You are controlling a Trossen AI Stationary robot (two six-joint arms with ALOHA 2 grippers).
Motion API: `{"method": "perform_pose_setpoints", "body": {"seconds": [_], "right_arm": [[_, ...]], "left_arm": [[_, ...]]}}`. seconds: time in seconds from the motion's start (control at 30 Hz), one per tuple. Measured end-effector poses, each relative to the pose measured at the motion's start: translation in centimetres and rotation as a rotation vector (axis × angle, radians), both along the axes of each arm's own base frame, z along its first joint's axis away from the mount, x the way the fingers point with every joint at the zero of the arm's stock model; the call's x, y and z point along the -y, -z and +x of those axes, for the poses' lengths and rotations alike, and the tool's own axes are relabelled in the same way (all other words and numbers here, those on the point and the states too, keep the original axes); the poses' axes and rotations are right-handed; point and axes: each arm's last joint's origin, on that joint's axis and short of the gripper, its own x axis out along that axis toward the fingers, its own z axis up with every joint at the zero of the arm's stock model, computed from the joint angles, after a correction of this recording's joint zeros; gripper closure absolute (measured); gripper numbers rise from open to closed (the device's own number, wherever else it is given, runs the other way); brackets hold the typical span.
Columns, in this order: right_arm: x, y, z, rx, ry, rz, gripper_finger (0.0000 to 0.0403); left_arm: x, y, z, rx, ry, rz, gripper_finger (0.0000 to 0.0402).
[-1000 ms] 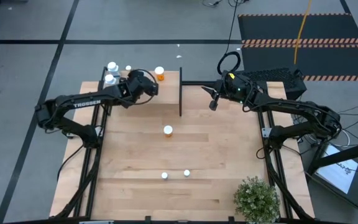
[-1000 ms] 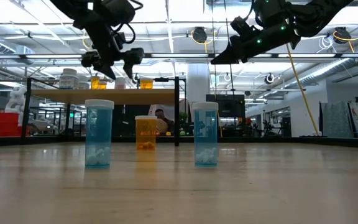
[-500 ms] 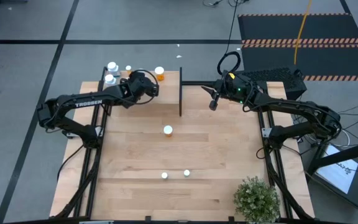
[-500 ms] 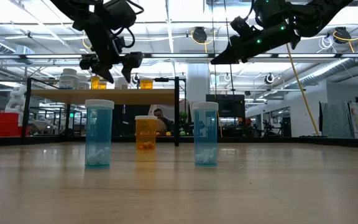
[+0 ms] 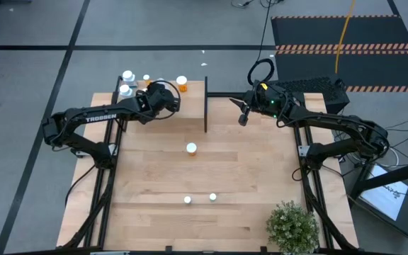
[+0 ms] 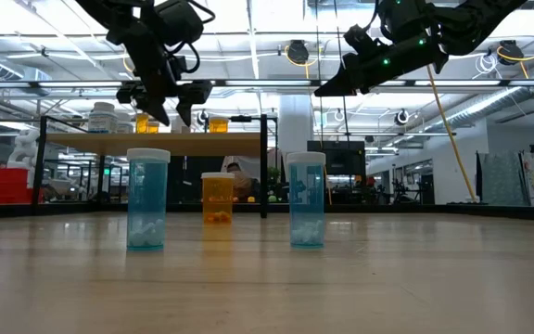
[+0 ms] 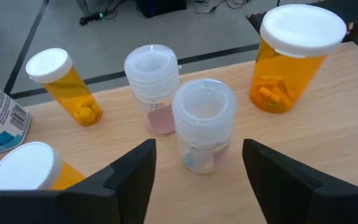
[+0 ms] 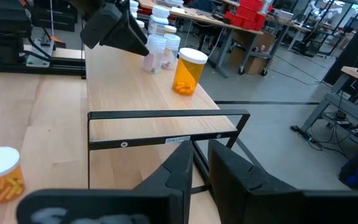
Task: Pick and place medicine bottles onto shelf by color
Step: Adjust the transparent pill bottle on the shelf
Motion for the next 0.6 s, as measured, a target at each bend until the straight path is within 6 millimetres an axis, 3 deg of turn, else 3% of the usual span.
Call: {"method": "perform_pose_setpoints", "body": {"seconds": [0.27, 0.6], "right_arm": [[0.0, 0.1, 0.0, -0.005, 0.0, 0.003, 0.0355], [0.0, 0.1, 0.0, -0.006, 0.0, 0.003, 0.0355]], "left_arm": [[0.8, 0.0, 0.4, -0.004, 0.036, 0.0, 0.0209], [1.4, 0.3, 0.4, -0.043, 0.054, -0.018, 0.0215]]}}
